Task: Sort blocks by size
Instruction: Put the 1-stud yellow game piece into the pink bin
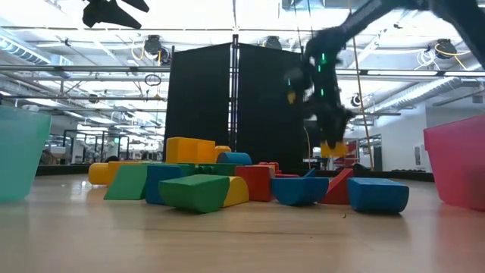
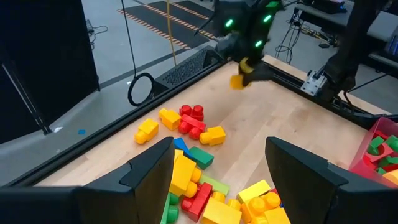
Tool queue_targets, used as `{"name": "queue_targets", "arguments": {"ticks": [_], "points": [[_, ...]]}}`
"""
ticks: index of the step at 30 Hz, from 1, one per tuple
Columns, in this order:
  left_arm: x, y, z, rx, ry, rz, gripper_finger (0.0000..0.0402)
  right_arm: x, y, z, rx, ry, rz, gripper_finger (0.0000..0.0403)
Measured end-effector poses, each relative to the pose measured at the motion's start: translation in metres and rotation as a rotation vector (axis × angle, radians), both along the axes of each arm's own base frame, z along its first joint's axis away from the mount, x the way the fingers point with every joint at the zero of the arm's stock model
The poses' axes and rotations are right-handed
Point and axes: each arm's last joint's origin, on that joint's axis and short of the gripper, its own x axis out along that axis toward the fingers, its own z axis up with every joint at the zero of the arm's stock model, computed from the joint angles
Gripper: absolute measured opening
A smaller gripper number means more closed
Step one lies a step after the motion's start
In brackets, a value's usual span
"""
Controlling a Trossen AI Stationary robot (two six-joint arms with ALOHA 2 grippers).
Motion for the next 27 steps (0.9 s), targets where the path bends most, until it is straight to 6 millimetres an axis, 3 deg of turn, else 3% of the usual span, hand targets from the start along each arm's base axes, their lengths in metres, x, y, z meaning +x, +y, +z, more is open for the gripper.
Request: {"name": "queue_targets", "arguments": {"ticks": [3,6,9,12,15,18,23,27], "points": [[0.0,0.0,0.0,0.0,0.0,0.0,0.0255,0.004,0.039,0.043,-0.001,-0.076,0.037,0.0112],[0.0,0.0,0.0,0.0,0.0,0.0,0.0255,-0.002,0.095,0.083,-0.008,-0.17,0.078,0.0112],[0.0,0.0,0.0,0.0,0.0,0.0,0.0255,-0.024,0.157,0.115,-0.006,-0.23,0.043,0.0112],[0.0,0.0,0.0,0.002,0.001,0.0,0.0255,-0.049,0.207,0.129,0.015,-0.279,-0.075,0.0112],[0.0,0.0,0.0,0.005,0.001,0.006,0.0255,-0.071,0.245,0.126,0.04,-0.277,-0.216,0.0112],[0.0,0.0,0.0,0.003,0.0,0.007,0.0255,-0.083,0.278,0.109,0.072,-0.225,-0.305,0.0112],[0.0,0.0,0.0,0.003,-0.001,0.007,0.0255,-0.086,0.329,0.07,0.216,-0.182,-0.339,0.0112],[0.0,0.0,0.0,0.002,-0.001,0.008,0.0255,-0.09,0.357,0.045,0.295,-0.173,-0.382,0.0112]]}}
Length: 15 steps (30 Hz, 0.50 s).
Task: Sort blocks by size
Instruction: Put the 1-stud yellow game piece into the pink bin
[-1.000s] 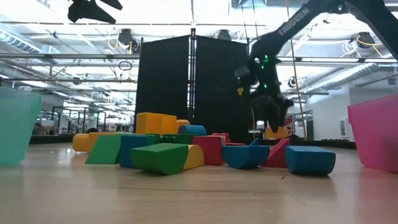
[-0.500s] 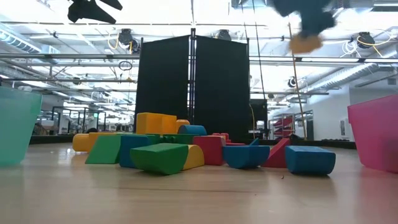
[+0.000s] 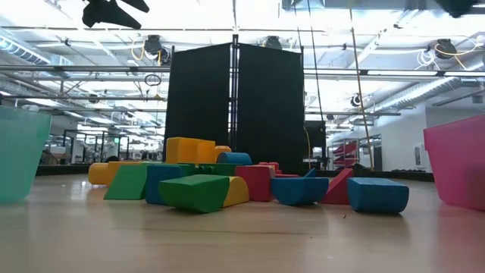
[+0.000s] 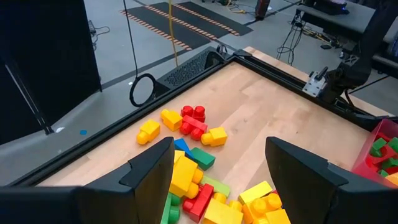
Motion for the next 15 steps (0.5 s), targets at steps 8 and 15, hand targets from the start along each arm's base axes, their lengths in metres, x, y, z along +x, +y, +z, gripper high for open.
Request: {"name": "queue_targets", "arguments": {"ticks": [8,15], "points": [[0.0,0.0,0.0,0.0,0.0,0.0,0.0255,-0.017,0.045,-0.022,0.113,0.039,0.038,0.0112],[0.0,0.0,0.0,-0.001,0.0,-0.003,0.0255,-0.024,0.058,-0.029,0.114,0.094,0.041,0.0214]]}}
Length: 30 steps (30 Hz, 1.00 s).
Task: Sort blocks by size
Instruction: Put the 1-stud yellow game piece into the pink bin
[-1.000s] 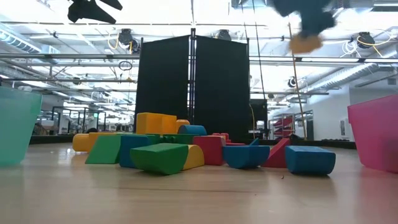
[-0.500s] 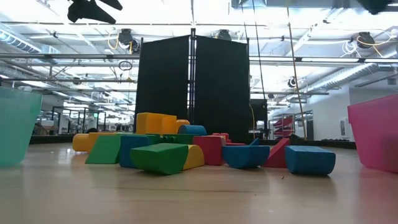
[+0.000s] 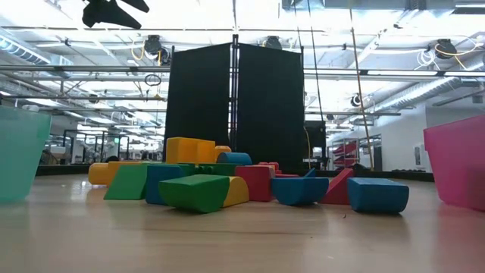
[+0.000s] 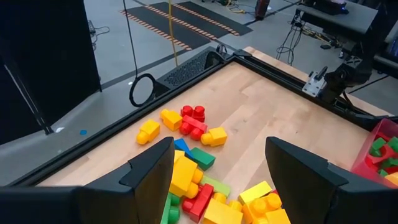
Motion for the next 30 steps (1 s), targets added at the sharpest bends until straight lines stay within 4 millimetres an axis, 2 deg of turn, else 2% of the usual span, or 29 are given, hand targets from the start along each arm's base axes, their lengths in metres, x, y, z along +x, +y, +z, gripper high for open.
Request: {"name": "queue_targets", "arguments": {"ticks": [5,8,11,13,16,22,25,30], "points": [[0.0,0.0,0.0,-0.002,0.0,-0.005,0.0255,0.003,0.001,0.001,0.02,-0.02,-0.011,0.0289],[0.0,0.0,0.0,-0.002,0.0,-0.005,0.0255,0.012,-0.007,0.003,0.014,-0.05,-0.061,0.0305],[0.0,0.0,0.0,-0.002,0.0,-0.005,0.0255,0.03,-0.03,0.008,-0.091,-0.207,-0.157,0.0307],[0.0,0.0,0.0,-0.002,0.0,-0.006,0.0255,0.046,-0.052,0.013,-0.177,-0.323,-0.205,0.0305],[0.0,0.0,0.0,-0.002,0.0,-0.006,0.0255,0.071,-0.093,0.016,-0.285,-0.406,-0.195,0.0303],[0.0,0.0,0.0,-0.002,0.001,-0.007,0.0255,0.114,-0.185,0.017,-0.474,-0.566,-0.178,0.0303],[0.0,0.0,0.0,-0.003,0.001,-0.008,0.0255,0.13,-0.227,0.017,-0.573,-0.65,-0.121,0.0303],[0.0,0.0,0.0,-0.002,0.001,-0.008,0.0255,0.163,-0.28,0.013,-0.678,-0.608,0.118,0.0304]]}}
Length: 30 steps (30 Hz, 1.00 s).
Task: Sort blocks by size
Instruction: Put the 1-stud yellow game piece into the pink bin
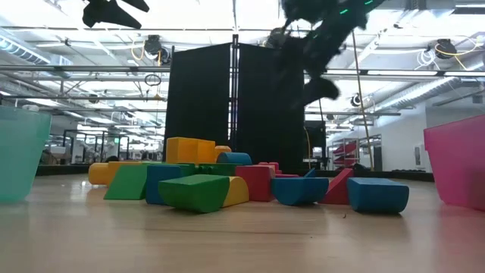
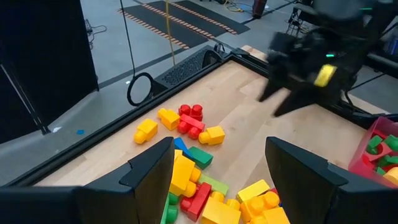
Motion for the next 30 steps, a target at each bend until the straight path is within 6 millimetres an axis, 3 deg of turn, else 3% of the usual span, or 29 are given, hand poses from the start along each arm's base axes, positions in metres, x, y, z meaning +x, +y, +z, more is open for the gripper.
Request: {"name": "queue_targets", "arguments": {"ticks": [6,13,23,30], "points": [[0.0,0.0,0.0,0.0,0.0,0.0,0.0255,0.053,-0.037,-0.014,-0.123,0.251,0.264,0.0304],[0.0,0.0,0.0,0.0,0.005,0.001,0.0255,0.09,-0.065,-0.054,-0.11,0.452,0.395,0.0304],[0.0,0.0,-0.001,0.0,0.008,0.002,0.0255,0.092,-0.086,-0.092,-0.041,0.561,0.368,0.0297],[0.0,0.0,-0.001,0.001,0.008,0.003,0.0255,0.091,-0.094,-0.101,-0.029,0.561,0.353,0.0219]]}}
